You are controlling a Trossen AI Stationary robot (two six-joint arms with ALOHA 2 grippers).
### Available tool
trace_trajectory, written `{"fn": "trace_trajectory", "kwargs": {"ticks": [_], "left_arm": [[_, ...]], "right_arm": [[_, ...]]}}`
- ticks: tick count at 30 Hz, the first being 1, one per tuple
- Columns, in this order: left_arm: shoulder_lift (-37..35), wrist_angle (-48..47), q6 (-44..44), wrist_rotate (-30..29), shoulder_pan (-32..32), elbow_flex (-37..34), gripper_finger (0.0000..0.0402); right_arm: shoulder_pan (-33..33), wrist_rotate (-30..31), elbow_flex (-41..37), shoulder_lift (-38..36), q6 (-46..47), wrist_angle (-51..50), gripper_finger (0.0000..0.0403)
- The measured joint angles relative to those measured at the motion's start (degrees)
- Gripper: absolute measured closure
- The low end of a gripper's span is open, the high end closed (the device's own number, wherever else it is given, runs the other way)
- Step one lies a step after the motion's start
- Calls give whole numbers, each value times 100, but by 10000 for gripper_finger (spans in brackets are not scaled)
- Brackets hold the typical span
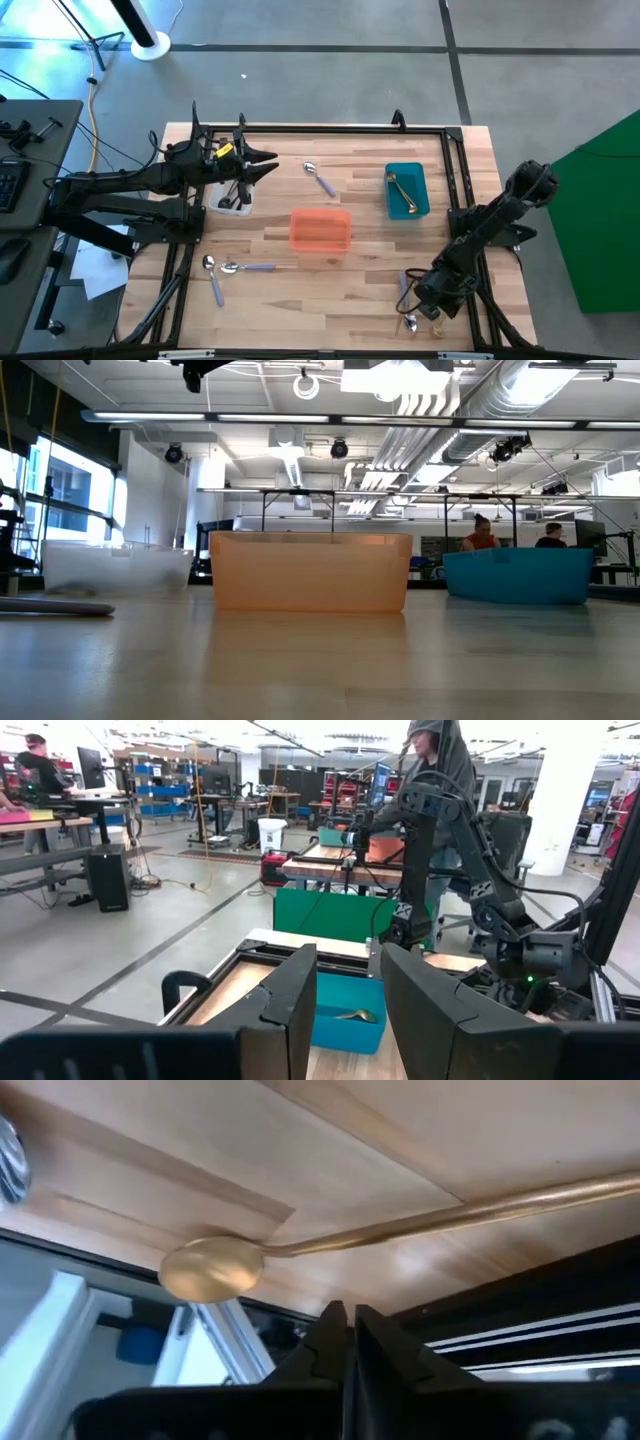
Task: Sort silverware by color (type)
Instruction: Put the right gold spoon into the blue bin
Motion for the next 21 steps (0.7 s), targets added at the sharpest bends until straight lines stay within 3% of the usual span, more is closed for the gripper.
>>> {"fn": "trace_trajectory", "kwargs": {"ticks": [12, 21], "left_arm": [[0, 1, -1, 0, 0, 0, 296], [0, 1, -1, 0, 0, 0, 296]], "right_arm": [[-8, -485, -29, 432, -444, -10, 402], [-8, -272, -20, 498, -708, -243, 403]]}}
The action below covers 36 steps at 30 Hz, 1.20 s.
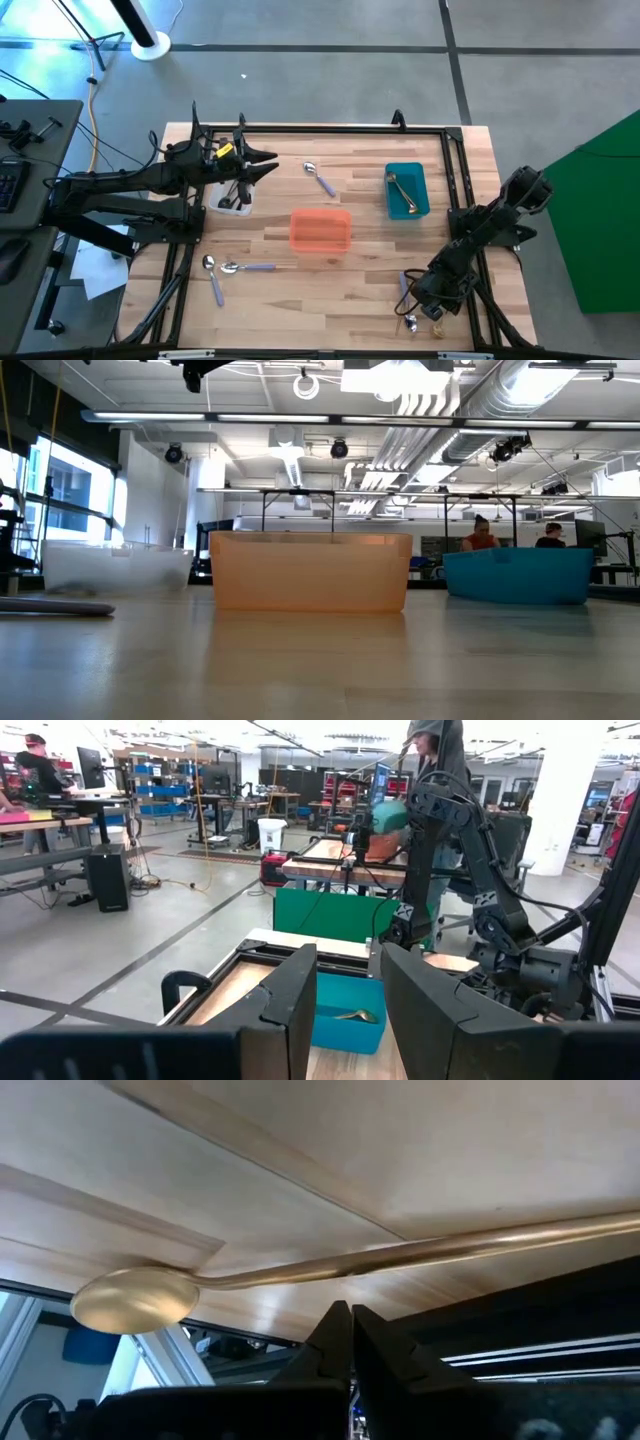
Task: Sort silverware by color (type)
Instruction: Put the right gold spoon into the blue bin
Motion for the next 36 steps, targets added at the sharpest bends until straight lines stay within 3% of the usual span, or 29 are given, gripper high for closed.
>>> {"fn": "trace_trajectory", "kwargs": {"ticks": [36], "left_arm": [[0, -2, -2, -20, 0, 0, 296]], "right_arm": [[-691, 408, -28, 7, -262, 498, 403]]}}
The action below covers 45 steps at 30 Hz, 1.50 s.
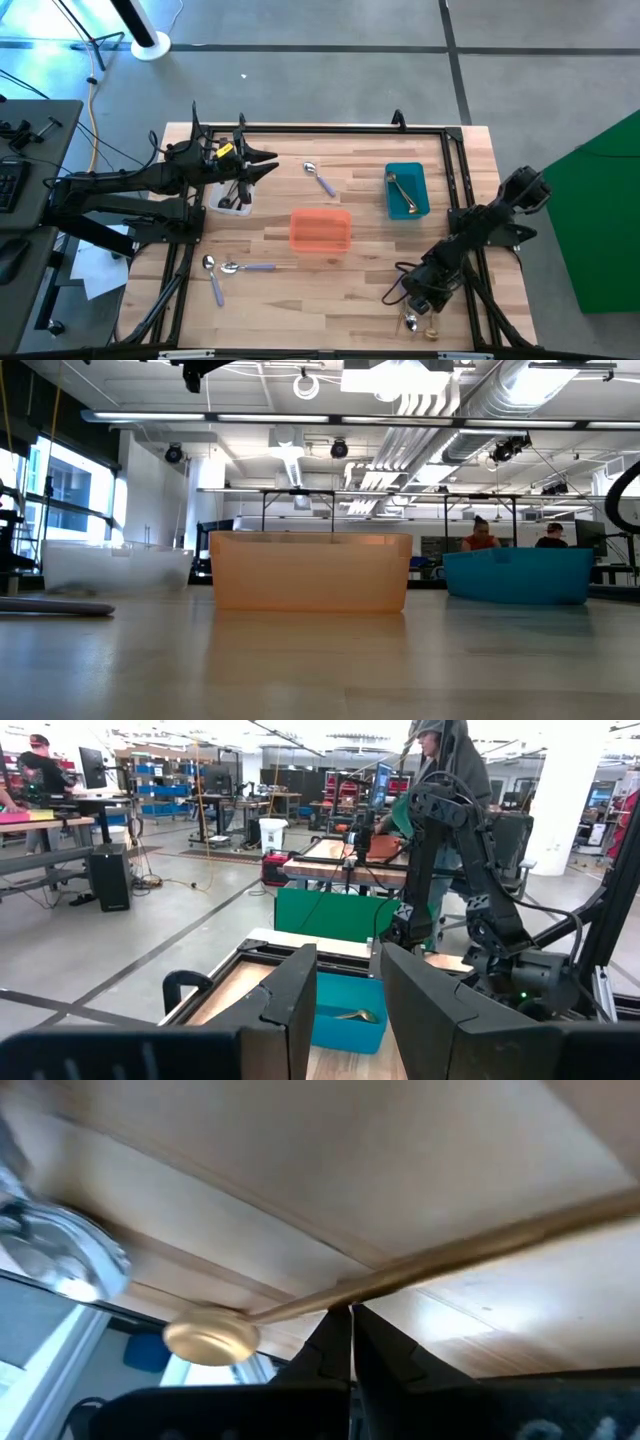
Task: Sort silverware by color (type)
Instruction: Put the right gold spoon into the blue bin
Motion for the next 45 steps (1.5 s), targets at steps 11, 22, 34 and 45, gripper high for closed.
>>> {"fn": "trace_trajectory", "kwargs": {"ticks": [11, 22, 34, 45], "left_arm": [[0, 0, 2, 0, 0, 0, 296], [0, 2, 2, 0, 0, 0, 296], [0, 2, 2, -12, 0, 0, 296], [0, 0, 2, -24, 0, 0, 296]], "right_arm": [[-94, -44, 7, -23, -6, 39, 403], [71, 174, 11, -1346, 537, -1187, 403], [381, 1909, 13, -2104, 3068, -1027, 403], [329, 1902, 13, -1696, 3171, -994, 403]]}}
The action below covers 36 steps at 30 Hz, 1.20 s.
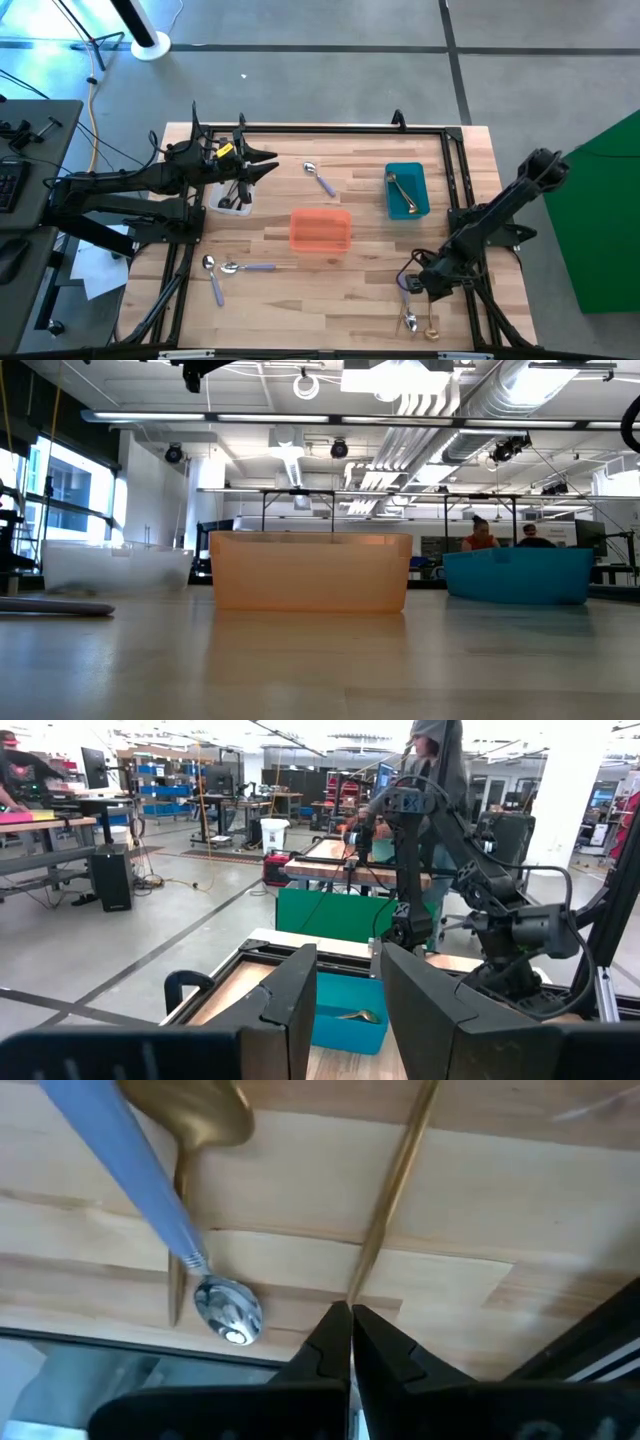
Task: Sort silverware by color (type)
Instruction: Put the right gold spoon into the blue bin
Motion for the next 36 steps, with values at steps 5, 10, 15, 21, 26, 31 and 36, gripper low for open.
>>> {"fn": "trace_trajectory", "kwargs": {"ticks": [5, 10, 15, 21, 26, 31, 36], "left_arm": [[0, 0, 0, 0, 0, 0, 296], [0, -20, 0, 0, 0, 0, 296], [0, -20, -2, 0, 0, 0, 296], [0, -22, 0, 0, 0, 0, 296], [0, -35, 0, 0, 0, 0, 296], [0, -39, 0, -11, 0, -1, 296], [0, -41, 0, -90, 0, 0, 296]], "right_arm": [[2, 6, 0, 99, 42, 69, 387], [2, -1, 0, 346, 38, 76, 334], [2, -216, 0, 613, 42, 118, 281], [4, -400, 0, 897, 44, 347, 261], [2, -401, 1, 1106, 43, 665, 261], [-2, -449, 20, 1275, 44, 677, 261], [-2, -453, 25, 1371, 95, 644, 261]]}}
